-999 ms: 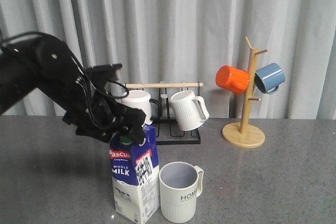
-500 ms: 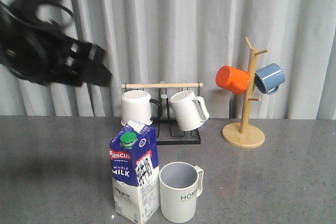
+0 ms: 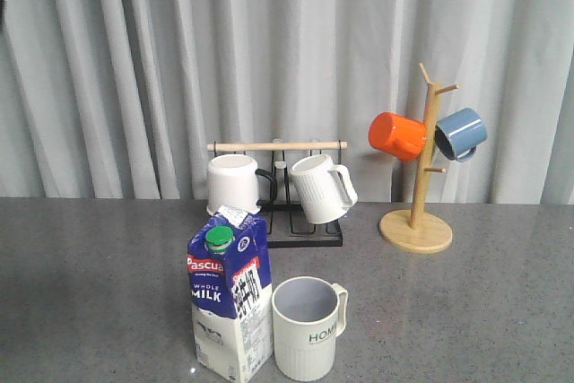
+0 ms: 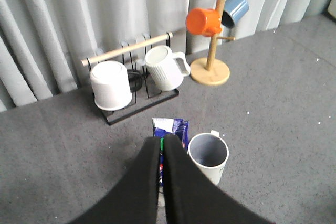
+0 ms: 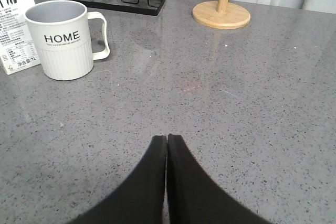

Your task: Place milk next to cup

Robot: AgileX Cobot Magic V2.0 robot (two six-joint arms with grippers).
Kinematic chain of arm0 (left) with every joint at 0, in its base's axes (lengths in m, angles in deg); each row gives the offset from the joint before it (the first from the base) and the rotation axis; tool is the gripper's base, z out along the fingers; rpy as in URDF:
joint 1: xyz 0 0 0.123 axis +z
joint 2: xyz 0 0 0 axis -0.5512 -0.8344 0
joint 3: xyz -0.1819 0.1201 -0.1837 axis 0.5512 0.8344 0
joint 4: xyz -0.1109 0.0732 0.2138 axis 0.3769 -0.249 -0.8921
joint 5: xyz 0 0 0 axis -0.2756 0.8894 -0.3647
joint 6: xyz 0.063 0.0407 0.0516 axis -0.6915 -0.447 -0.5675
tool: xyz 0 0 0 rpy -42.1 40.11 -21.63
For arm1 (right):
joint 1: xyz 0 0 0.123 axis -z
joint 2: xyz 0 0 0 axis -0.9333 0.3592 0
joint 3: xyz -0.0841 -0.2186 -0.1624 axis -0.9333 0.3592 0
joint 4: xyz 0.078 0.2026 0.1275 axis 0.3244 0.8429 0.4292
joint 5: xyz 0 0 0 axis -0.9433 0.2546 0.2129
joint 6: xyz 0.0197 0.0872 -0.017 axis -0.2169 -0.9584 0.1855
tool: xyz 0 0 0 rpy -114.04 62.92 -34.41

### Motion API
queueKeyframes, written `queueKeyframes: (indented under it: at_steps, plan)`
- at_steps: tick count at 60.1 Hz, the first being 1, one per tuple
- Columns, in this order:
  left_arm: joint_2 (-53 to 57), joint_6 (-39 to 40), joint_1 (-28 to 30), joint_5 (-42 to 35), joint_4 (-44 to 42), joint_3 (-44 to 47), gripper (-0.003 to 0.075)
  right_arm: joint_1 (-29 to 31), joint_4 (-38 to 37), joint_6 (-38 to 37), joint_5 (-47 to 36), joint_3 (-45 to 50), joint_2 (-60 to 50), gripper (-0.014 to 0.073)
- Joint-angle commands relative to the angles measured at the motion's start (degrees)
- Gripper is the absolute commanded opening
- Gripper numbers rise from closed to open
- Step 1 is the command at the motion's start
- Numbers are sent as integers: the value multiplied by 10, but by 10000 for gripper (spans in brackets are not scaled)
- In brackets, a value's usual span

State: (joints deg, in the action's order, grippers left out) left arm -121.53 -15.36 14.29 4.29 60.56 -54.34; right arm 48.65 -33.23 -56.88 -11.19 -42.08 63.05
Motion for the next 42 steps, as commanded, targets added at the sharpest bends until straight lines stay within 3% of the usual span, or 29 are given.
queueKeyframes:
  at_steps: [1, 42]
  plan:
    - [20, 1, -4, -19, 3, -13, -8, 2, -13, -2, -36, -17, 8, -5]
    - [27, 3, -4, -19, -11, -13, -8, 2, -13, -2, -36, -17, 8, -5]
